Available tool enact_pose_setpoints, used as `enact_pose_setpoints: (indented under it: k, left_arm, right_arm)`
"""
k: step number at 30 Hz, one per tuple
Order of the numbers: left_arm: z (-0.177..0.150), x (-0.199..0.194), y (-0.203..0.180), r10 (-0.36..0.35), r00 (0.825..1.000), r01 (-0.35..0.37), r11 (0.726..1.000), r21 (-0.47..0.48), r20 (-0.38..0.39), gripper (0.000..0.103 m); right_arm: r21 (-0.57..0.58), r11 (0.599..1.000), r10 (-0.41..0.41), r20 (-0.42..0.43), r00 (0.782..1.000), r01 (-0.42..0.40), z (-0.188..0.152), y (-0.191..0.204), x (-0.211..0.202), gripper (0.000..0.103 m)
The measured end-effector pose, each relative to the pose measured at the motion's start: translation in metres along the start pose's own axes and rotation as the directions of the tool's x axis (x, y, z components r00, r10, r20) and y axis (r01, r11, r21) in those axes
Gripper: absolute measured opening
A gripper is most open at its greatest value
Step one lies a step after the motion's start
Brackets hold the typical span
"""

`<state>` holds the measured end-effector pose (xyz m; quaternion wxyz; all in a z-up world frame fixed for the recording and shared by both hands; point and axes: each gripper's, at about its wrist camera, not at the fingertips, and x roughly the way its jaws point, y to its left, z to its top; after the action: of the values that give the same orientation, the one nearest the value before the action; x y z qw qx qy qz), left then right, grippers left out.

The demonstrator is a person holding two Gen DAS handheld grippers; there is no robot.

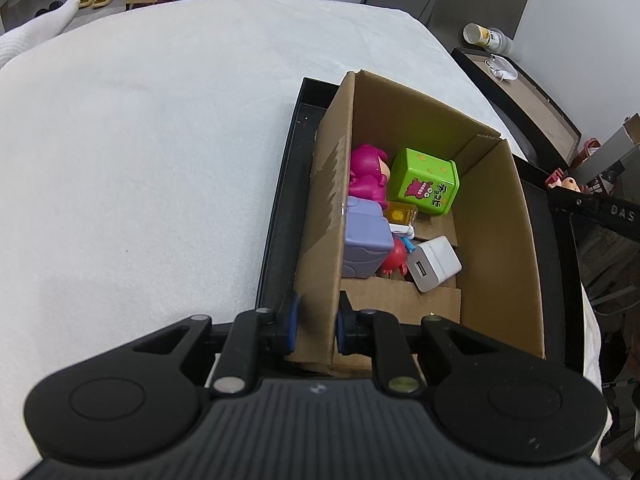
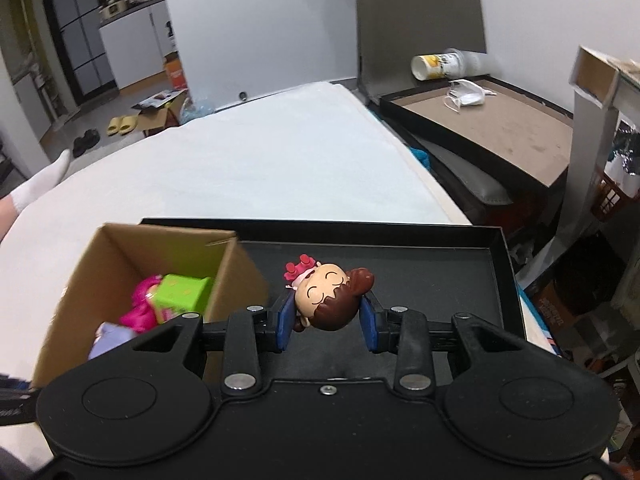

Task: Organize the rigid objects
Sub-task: 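Carry the doll head into the box with the right tool and release it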

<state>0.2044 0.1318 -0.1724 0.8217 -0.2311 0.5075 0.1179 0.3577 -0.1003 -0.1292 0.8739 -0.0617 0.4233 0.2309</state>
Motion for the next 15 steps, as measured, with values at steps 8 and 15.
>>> enact_pose_setpoints:
  k: [8, 15]
  left_arm:
    - [0.002, 0.001, 0.005, -0.022, 1.0, 0.022, 1.0, -0.004, -0.006, 0.017]
    - [0.0, 0.0, 0.006, -0.028, 1.0, 0.028, 1.0, 0.003, -0.005, 0.018]
  right_arm:
    - [-0.035, 0.999, 0.034, -0.014, 0.999, -0.034, 0.01, 0.036, -0.019, 0.034]
    - [-0.052, 0.997, 0.056, -0.044, 0.997, -0.059, 0.01, 0.065, -0.033, 0.034]
